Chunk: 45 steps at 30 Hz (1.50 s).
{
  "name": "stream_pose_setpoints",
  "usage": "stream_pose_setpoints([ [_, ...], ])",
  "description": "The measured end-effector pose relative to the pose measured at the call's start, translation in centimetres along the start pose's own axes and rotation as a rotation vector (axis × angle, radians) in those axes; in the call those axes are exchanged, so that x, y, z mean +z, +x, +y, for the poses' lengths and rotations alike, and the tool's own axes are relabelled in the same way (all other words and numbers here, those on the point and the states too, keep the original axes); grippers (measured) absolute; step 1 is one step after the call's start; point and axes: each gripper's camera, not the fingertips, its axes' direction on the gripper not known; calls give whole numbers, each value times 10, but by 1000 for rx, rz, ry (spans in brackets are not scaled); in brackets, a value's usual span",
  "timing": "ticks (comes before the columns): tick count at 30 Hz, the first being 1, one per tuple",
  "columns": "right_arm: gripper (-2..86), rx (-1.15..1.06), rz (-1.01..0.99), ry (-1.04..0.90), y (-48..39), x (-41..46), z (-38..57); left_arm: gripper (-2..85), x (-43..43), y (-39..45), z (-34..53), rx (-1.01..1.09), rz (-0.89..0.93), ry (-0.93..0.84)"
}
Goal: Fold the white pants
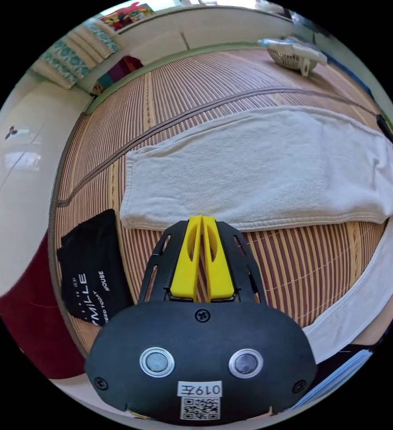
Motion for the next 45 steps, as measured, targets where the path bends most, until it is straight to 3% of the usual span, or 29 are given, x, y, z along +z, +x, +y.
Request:
stream_pose_setpoints([
  [8, 141, -176, -101, -145, 18, -18, -70, 8, 0, 3, -27, -42, 60, -40],
  [14, 78, -171, -241, -155, 40, -59, -79, 8, -3, 27, -44, 18, -41, -65],
  [19, 19, -176, 33, -78, 24, -131, -63, 9, -3, 46, -55, 72, -130, -96],
  [24, 4, 62, 10, 78, 74, -188, -37, 9, -2, 33, -56, 36, -43, -84],
  [27, 16, 52, 143, 49, 58, -191, -50, 9, -2, 33, -53, 23, -46, -68],
  [32, 52, 100, 174, 14, 68, -210, -47, 8, -4, 39, -47, 31, -94, -35],
  [35, 67, 102, 133, 54, 97, -255, -22, 9, -18, 21, -38, -45, -74, 27],
  [39, 92, 242, 9, 135, 171, -313, 34, 9, -50, -14, -23, -198, 38, 262],
  [42, 107, 417, -169, 110, 231, -315, 73, 10, -39, -21, -40, -217, 157, 250],
  [45, 110, 539, -287, 137, 265, -318, 110, 10, -24, -21, -55, -247, 138, 220],
])
